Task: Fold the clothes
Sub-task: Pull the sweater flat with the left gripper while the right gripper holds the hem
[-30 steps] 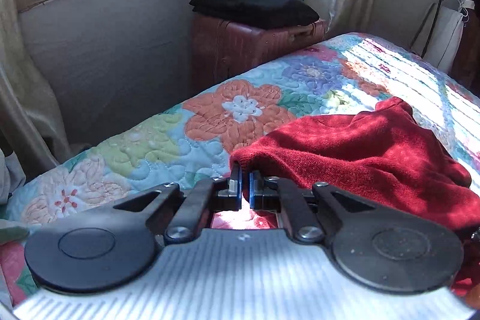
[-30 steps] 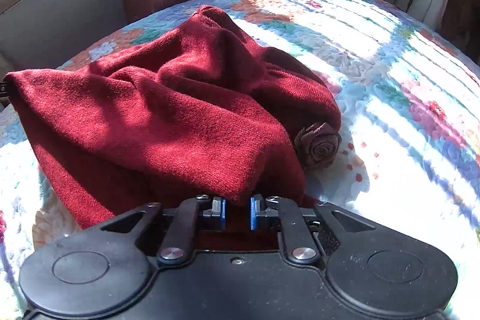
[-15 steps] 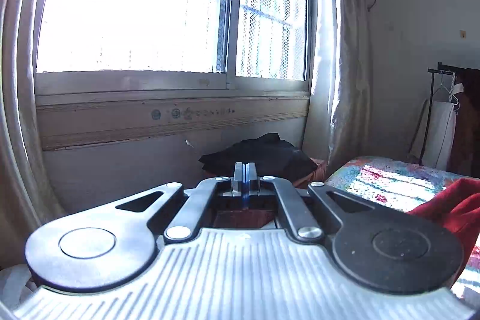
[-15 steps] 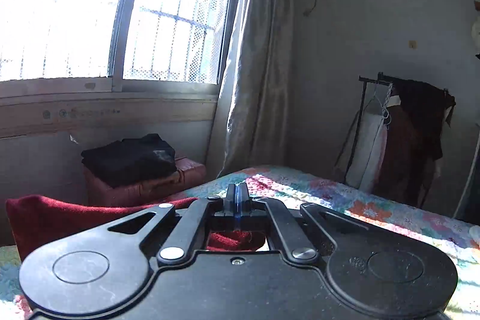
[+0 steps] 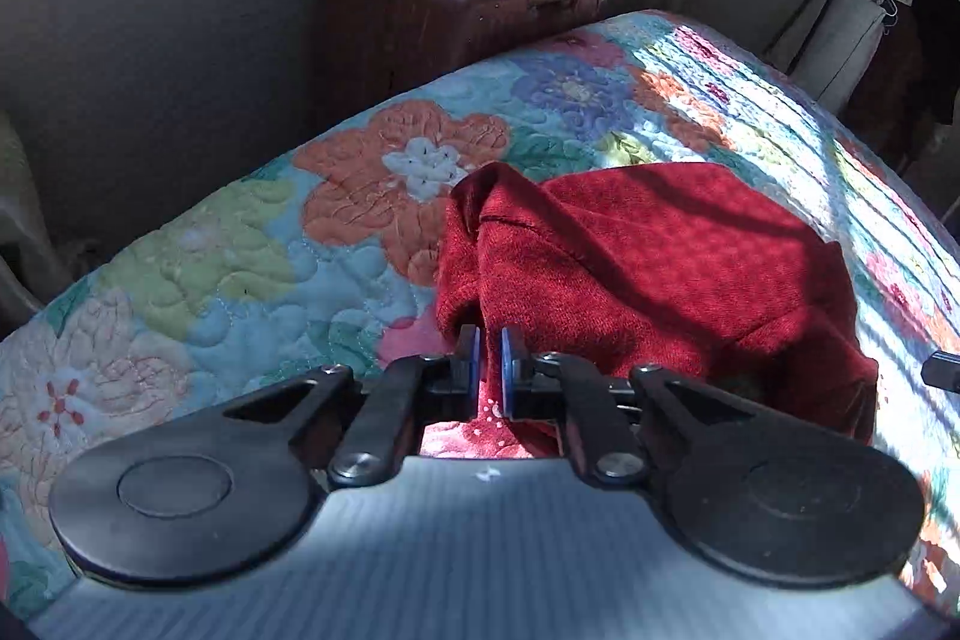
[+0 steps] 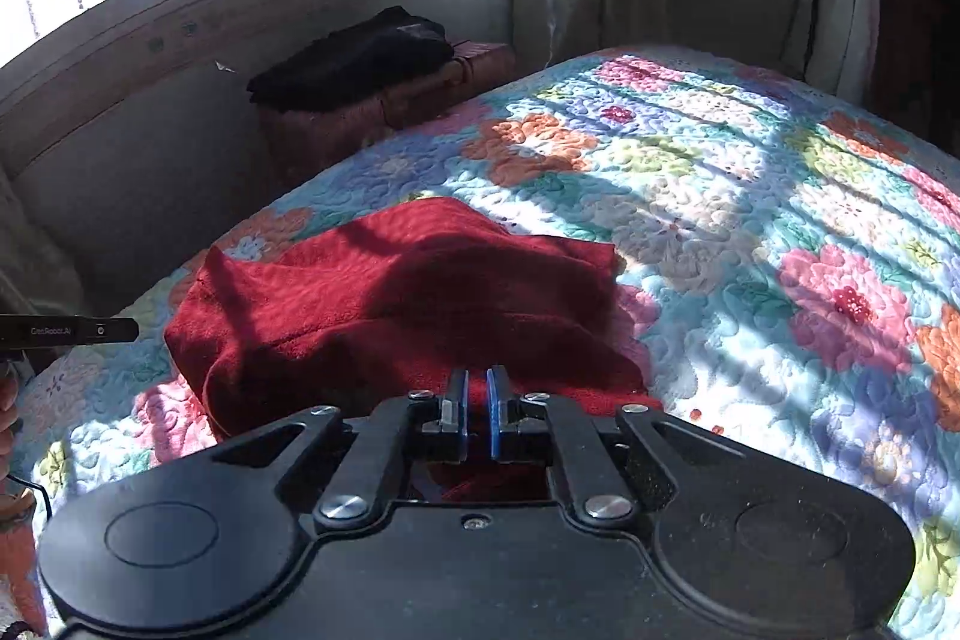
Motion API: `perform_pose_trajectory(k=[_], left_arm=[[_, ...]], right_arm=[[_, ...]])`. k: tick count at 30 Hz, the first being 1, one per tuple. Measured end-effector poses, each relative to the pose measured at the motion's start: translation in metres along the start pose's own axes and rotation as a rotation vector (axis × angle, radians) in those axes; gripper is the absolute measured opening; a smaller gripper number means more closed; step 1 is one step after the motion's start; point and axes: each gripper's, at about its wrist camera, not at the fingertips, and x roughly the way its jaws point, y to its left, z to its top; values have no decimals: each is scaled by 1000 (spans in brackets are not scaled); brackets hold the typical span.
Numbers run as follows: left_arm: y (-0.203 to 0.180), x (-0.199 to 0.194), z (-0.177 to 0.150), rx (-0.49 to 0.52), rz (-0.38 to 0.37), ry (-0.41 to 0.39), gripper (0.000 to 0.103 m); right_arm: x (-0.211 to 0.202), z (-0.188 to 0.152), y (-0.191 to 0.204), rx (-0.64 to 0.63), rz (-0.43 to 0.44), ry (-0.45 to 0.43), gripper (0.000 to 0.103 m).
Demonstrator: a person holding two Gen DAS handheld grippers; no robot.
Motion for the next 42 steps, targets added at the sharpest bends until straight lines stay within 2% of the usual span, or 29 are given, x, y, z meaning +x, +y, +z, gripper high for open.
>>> perform_pose_trajectory(k=[1,3,4,6,8,10,13,15,16,17,18,19,20,21,25,26,28,30,32,36,39,40,41,42], left_arm=[[4,3,-1,-15,-15,-1,13],[7,6,0,-35,-61,-17,32],[7,9,1,-41,-79,-20,44],[3,18,1,-19,-83,-10,54],[-3,33,-2,22,-43,28,73],[-7,49,-7,53,-14,61,73],[-4,69,-16,-9,-62,112,74],[-2,73,-18,-64,-81,126,72],[-2,72,-19,-71,-93,129,63],[-3,71,-18,-73,-109,144,31],[-4,69,-17,-82,-129,166,17],[-4,66,-16,-94,-149,173,10],[-4,63,-15,-101,-168,158,8],[-5,60,-13,-103,-175,143,8],[-9,51,-8,-91,-154,119,8],[-10,49,-8,-87,-152,117,8],[-10,44,-10,-86,-156,113,8],[-10,41,-12,-86,-152,114,8],[-10,35,-13,-81,-152,104,8],[-10,15,-10,-93,-200,64,10],[-7,-6,-8,-163,-279,38,23],[-7,-14,-8,-174,-318,25,33],[-10,-21,-8,-167,-351,8,41],[-14,-26,-8,-146,-360,-10,42]], right_arm=[[4,-2,5,6,25,10,22],[11,1,12,36,103,30,48],[16,3,15,53,156,47,51],[30,5,28,46,245,95,51],[44,3,46,-1,297,136,52],[60,-4,69,-77,331,187,52],[73,-15,94,-168,325,218,52],[79,-22,106,-218,318,230,52],[83,-25,112,-243,315,236,52],[85,-27,116,-267,303,242,53],[88,-28,118,-291,285,247,55],[90,-28,120,-314,268,252,59],[93,-29,121,-338,250,259,67],[96,-29,122,-361,232,265,70],[111,-34,123,-427,165,325,70],[111,-36,124,-435,153,322,70],[109,-40,127,-468,124,299,62],[103,-38,128,-483,91,271,21],[93,-31,127,-469,81,230,3],[63,-8,124,-444,47,96,2],[41,15,117,-425,22,10,2],[37,22,113,-419,8,-8,2],[34,28,109,-412,-4,-19,2],[31,34,105,-406,-16,-30,2]])
